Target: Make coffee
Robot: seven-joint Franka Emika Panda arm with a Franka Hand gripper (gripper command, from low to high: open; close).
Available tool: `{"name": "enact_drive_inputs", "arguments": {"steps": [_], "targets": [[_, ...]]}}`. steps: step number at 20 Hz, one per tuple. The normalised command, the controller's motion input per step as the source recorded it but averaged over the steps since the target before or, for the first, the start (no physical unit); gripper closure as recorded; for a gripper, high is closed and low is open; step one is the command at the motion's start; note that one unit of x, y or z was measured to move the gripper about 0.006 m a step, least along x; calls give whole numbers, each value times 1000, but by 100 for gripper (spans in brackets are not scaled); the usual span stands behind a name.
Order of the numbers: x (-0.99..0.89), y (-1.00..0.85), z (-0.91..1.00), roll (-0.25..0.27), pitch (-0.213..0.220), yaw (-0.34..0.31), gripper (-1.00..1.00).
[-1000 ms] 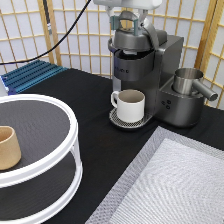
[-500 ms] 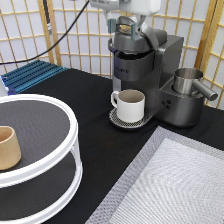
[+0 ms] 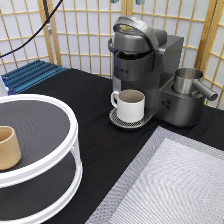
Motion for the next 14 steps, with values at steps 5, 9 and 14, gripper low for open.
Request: {"name": "enact_drive_inputs", "arguments": {"steps": [5,9,14], "targets": [[155,215,-181,-165,90,9,-100],[185,61,-189,-153,88,17,-100],[358,-124,-303,-102,95,27,-100]]}}
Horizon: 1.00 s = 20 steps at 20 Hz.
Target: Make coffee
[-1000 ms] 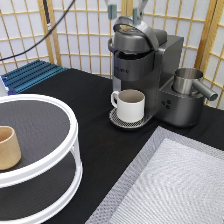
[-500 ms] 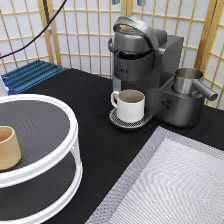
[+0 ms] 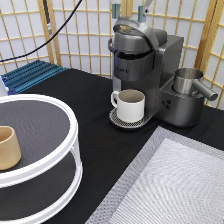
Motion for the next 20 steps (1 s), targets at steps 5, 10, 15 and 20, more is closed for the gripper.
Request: {"name": "enact_drive_inputs", "arguments": {"steps": [5,10,15,20], "targets": [[568,-94,-344,-99,115,21,-100],[702,130,-309,-170,124,1,-100],[710,472,-449,-282,104,0,-100],[581,500,-671,-294,64,21,-100]]}}
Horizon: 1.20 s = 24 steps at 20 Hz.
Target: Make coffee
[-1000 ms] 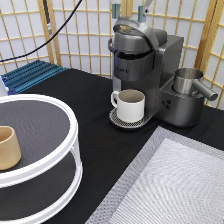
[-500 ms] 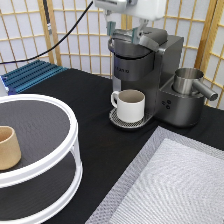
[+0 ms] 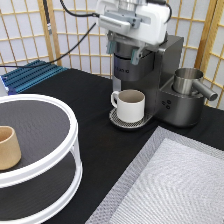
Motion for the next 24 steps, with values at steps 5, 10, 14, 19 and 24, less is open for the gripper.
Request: {"name": "enact_drive_inputs", "arguments": {"steps": [5,10,14,19,24], "targets": [[317,69,-959,-171,66,55,-100],[400,-398,-1000,-47,105,54,-100],[366,-235,-1000,-10,36,2,-100],[120,699,-658,-146,39,-1,-100],[15,-605,990,44,-38,66,-100]]}}
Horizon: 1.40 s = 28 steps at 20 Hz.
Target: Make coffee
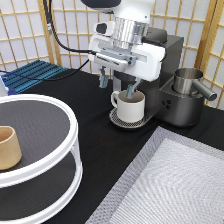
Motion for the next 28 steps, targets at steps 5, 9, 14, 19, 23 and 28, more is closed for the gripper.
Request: {"name": "enact_drive_inputs", "arguments": {"steps": [5,9,14,19,23,28], "targets": [[203,-857,980,145,-5,44,-100],[12,-585,1000,137,-2,58,-100],[-534,555,563,18,-70,23,-100],[-568,890,670,59,-67,0,-100],[-460,914,431,50,-14,0,-100],[-27,607,45,58,21,-2,-100]]}}
